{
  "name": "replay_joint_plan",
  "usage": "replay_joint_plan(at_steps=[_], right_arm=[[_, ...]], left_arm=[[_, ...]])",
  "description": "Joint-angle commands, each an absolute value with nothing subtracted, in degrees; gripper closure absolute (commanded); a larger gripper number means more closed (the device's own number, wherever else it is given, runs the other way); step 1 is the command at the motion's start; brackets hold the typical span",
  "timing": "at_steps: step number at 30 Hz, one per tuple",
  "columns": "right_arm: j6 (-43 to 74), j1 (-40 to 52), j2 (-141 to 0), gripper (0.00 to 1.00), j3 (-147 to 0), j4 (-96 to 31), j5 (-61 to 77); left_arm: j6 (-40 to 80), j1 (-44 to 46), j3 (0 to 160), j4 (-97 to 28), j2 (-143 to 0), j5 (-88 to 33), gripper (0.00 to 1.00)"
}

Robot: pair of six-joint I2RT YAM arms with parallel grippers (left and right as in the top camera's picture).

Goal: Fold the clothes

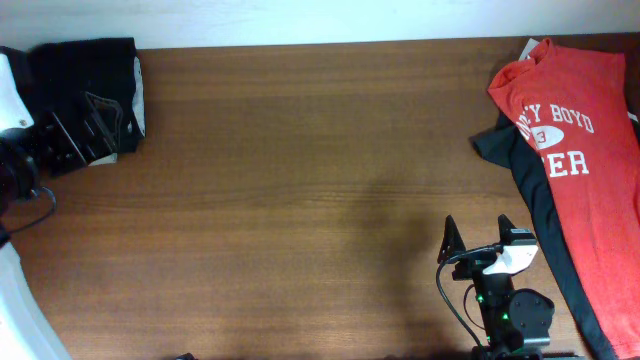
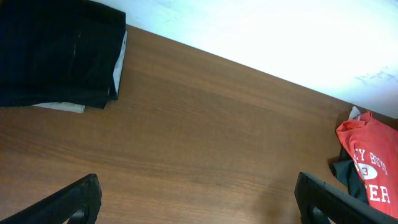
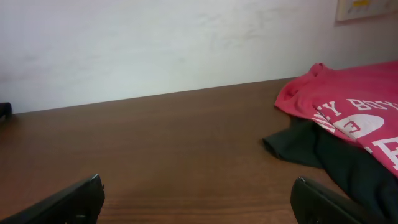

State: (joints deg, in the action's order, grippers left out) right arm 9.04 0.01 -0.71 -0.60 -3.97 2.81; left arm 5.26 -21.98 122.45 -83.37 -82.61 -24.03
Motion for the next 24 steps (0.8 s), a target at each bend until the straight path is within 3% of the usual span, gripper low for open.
replay_joint_plan(at_steps=[1, 18, 21, 24], right_arm=[[9.2, 0.5, -0.2, 0.01, -0.3, -4.3, 2.3], [9.2, 0.5, -0.2, 0.01, -0.3, -4.3, 2.3], [9.2, 0.5, -0.2, 0.01, -0.3, -4.3, 2.3], [9.2, 0.5, -0.2, 0.01, -0.3, -4.3, 2.3]], left_arm=[[5.3, -22.0, 122.5, -83.3, -82.4, -24.6, 0.01], [5.4, -21.7, 121.7, -83.3, -79.9, -24.6, 0.01], [5.3, -20.5, 114.5, -83.2, -73.5, -24.6, 0.01], [5.3, -15.9, 95.1, -83.2, -63.0, -24.4, 0.01]])
